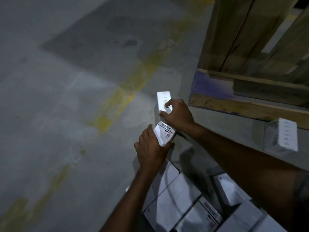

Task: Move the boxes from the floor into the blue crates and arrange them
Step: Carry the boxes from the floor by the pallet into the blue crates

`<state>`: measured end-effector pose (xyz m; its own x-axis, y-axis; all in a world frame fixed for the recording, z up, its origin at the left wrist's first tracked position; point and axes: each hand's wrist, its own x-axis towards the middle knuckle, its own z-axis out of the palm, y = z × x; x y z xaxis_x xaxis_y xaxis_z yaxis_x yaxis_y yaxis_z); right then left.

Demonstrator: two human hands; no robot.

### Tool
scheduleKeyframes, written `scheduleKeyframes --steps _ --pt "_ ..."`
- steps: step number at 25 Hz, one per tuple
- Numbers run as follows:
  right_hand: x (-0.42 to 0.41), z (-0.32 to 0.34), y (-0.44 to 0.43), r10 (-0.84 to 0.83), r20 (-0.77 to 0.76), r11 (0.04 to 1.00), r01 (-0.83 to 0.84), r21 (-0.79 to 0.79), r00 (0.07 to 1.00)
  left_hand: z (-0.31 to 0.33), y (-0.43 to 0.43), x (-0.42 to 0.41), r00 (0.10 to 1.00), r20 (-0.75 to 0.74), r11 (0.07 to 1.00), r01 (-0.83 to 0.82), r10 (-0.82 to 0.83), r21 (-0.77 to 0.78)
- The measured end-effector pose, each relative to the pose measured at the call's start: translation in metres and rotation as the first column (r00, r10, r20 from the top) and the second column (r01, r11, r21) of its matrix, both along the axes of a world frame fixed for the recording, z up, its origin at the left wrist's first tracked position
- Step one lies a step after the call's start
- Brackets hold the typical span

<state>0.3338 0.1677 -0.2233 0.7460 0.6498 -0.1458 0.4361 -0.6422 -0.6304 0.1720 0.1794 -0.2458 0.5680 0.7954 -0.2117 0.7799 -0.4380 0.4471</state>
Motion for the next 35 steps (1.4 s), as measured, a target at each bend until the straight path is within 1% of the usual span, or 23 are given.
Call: scheduleKeyframes --steps 2,5,9,11,13,15,16,19,20,21,22,23,25,26,29,31,32,35 --pt "-0.001 -0.008 0.006 -0.029 0.016 0.999 0.029 0.04 0.999 -0.002 0.009 0.004 0.999 -0.033 0.999 0.016 -0.015 0.039" --pt "-0.001 -0.012 0.011 -0.024 0.031 0.999 0.023 0.029 0.999 0.006 0.019 0.008 0.996 -0.08 0.997 0.035 -0.029 0.075" --pt "0.002 -0.01 0.017 -0.068 0.012 0.998 0.067 0.013 0.998 0.015 0.037 0.0 0.994 -0.086 0.987 -0.049 0.063 0.154" --pt "0.001 -0.011 0.016 -0.071 0.025 0.997 0.071 0.023 0.997 0.01 0.047 -0.006 0.989 -0.114 0.985 -0.079 0.096 0.151" --pt "-0.004 -0.013 0.017 -0.081 0.025 0.996 0.08 0.028 0.996 0.003 0.052 -0.012 0.993 -0.111 0.996 -0.043 0.05 0.072" --pt "-0.009 -0.013 0.019 -0.076 0.014 0.997 0.075 0.036 0.997 -0.006 0.052 -0.017 0.999 -0.037 1.0 -0.002 0.002 0.0" --pt "-0.01 -0.012 0.02 -0.066 0.02 0.997 0.065 0.039 0.998 -0.009 0.053 -0.018 1.0 0.019 1.0 -0.021 0.021 -0.013" --pt "-0.013 -0.004 0.015 0.003 0.154 0.996 -0.017 0.088 0.988 -0.003 0.057 -0.017 0.965 0.189 0.983 -0.176 0.184 -0.062" --pt "-0.015 0.004 0.011 -0.008 0.193 0.994 -0.014 0.11 0.981 0.006 0.058 -0.017 0.944 0.223 0.97 -0.233 0.244 -0.074" --pt "-0.018 0.017 0.009 -0.045 0.198 0.991 0.02 0.129 0.979 0.016 0.06 -0.018 0.92 0.252 0.953 -0.288 0.301 -0.091" --pt "-0.023 0.032 0.007 -0.097 0.17 0.987 0.072 0.146 0.981 0.031 0.061 -0.021 0.89 0.278 0.932 -0.343 0.362 -0.116" --pt "-0.027 0.049 0.004 -0.153 0.109 0.977 0.134 0.163 0.982 0.044 0.062 -0.025 0.857 0.313 0.912 -0.381 0.41 -0.151" --pt "-0.036 0.091 -0.001 -0.236 -0.091 0.953 0.248 0.173 0.968 0.078 0.056 -0.037 0.784 0.386 0.873 -0.428 0.487 -0.232" --pt "-0.04 0.113 -0.002 -0.26 -0.209 0.94 0.297 0.168 0.943 0.099 0.051 -0.045 0.753 0.402 0.853 -0.447 0.521 -0.268" --pt "-0.057 0.188 -0.007 -0.263 -0.495 0.926 0.361 0.112 0.828 0.179 0.034 -0.067 0.693 0.421 0.81 -0.471 0.585 -0.35" --pt "-0.069 0.25 -0.012 -0.258 -0.649 0.91 0.406 0.086 0.716 0.245 0.025 -0.081 0.66 0.44 0.792 -0.477 0.609 -0.38" --pt "-0.075 0.275 -0.013 -0.237 -0.712 0.9 0.426 0.096 0.661 0.273 0.021 -0.085 0.645 0.449 0.785 -0.485 0.618 -0.385" --pt "-0.091 0.393 -0.032 -0.137 -0.835 0.901 0.417 0.119 0.533 0.384 0.013 -0.104 0.584 0.485 0.759 -0.49 0.651 -0.429"
